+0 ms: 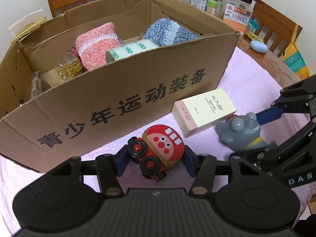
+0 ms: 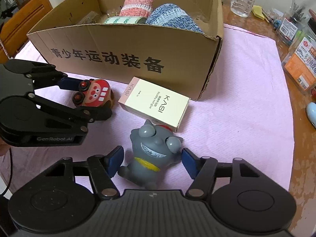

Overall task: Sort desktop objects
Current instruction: 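Grasp the red toy car with left tool while right tool grasps the grey cat figurine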

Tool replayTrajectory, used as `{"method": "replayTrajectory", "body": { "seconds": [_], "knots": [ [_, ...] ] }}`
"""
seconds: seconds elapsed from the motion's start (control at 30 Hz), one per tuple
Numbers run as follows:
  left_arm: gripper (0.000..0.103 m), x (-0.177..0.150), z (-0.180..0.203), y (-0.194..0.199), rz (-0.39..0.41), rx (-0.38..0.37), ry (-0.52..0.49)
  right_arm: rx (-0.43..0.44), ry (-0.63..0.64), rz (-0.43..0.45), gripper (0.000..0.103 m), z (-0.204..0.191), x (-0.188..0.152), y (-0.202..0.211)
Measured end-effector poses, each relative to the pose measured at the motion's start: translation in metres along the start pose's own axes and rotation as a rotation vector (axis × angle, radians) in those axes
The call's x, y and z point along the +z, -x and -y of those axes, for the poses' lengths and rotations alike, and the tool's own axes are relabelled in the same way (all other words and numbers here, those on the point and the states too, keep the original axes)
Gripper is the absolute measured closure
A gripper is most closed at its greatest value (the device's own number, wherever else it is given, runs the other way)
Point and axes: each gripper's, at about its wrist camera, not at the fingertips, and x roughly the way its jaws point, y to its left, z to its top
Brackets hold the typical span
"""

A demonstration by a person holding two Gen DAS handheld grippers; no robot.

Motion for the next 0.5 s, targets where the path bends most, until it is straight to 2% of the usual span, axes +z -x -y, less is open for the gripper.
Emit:
{"method": "replayTrajectory", "body": {
  "seconds": [0.5],
  "knots": [
    [0.047,0.004,-0.004,0.024,0.014,-0.046,-0.028,-0.01,0.054,0.031,0.039,0.0,0.005,0.017]
  ]
}}
